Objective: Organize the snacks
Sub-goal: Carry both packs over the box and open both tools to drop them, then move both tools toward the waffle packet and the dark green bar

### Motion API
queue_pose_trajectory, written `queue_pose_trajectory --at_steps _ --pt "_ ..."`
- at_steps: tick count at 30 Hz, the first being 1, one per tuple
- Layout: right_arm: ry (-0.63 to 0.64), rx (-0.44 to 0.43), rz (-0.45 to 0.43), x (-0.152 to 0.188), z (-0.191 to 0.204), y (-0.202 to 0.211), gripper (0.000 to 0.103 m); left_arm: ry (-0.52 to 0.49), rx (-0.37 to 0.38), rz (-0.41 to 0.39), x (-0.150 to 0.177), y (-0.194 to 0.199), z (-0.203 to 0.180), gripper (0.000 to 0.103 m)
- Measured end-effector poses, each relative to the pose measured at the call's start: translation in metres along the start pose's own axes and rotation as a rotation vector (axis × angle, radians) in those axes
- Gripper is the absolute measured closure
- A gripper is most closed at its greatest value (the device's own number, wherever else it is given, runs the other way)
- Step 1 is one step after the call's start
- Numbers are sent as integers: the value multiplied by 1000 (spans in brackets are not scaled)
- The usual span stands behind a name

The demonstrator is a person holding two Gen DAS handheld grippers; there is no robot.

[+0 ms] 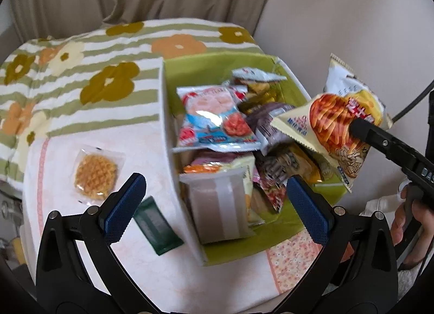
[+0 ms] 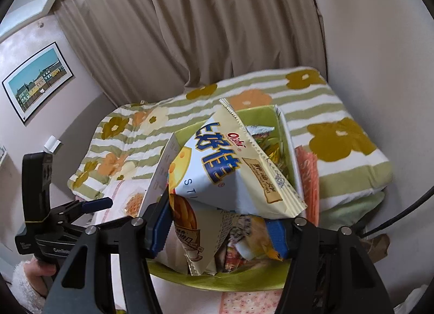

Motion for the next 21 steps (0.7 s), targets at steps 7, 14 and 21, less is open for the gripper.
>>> queue_pose_trajectory --at_steps 7,14,21 --pt "-21 -14 105 2 0 -22 18 29 -21 -27 -1 14 14 1" --pt "-65 -3 66 13 -2 -2 0 31 -25 -23 12 25 21 1" --pt "-52 -26 71 18 11 9 0 53 -29 -46 20 45 32 1"
Point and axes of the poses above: each gripper's, at about its wrist camera, not at the fingertips, and y roughly against the way its jaws point, z to its left, x to its underside, the point moved 3 cm from there along -y, roughly the way its jaws point, and after that the axes turned 12 degrees about y, right-handed, at the moved point
